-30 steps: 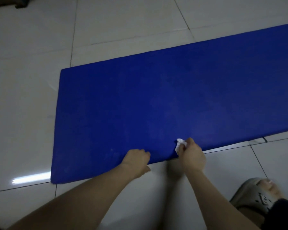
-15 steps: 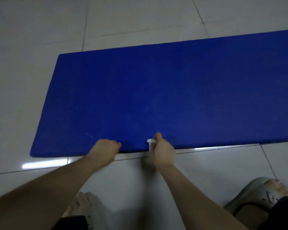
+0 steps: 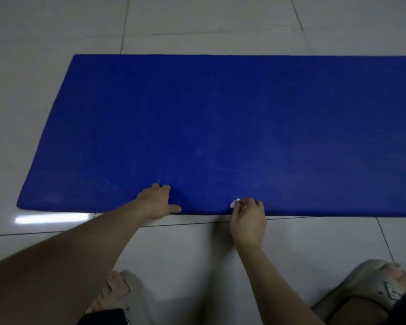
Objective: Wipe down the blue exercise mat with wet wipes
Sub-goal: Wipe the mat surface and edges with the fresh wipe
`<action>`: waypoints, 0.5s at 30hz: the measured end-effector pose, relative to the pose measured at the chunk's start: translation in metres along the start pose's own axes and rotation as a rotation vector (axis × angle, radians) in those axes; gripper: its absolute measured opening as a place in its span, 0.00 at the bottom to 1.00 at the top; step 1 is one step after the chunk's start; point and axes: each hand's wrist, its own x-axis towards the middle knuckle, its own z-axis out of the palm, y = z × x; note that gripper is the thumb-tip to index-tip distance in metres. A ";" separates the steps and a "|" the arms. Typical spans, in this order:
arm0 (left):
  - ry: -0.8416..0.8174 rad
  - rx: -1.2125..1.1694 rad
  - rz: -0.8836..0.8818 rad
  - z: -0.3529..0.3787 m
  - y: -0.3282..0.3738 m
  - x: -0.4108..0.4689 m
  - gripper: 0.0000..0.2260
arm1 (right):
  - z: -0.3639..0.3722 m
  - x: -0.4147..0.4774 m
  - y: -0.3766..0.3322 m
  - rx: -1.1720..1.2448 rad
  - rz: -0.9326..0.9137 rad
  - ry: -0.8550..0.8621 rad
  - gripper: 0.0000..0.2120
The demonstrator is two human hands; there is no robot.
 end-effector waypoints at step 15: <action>-0.007 0.010 -0.025 -0.003 0.008 -0.003 0.33 | 0.017 0.001 -0.002 -0.146 -0.337 -0.101 0.08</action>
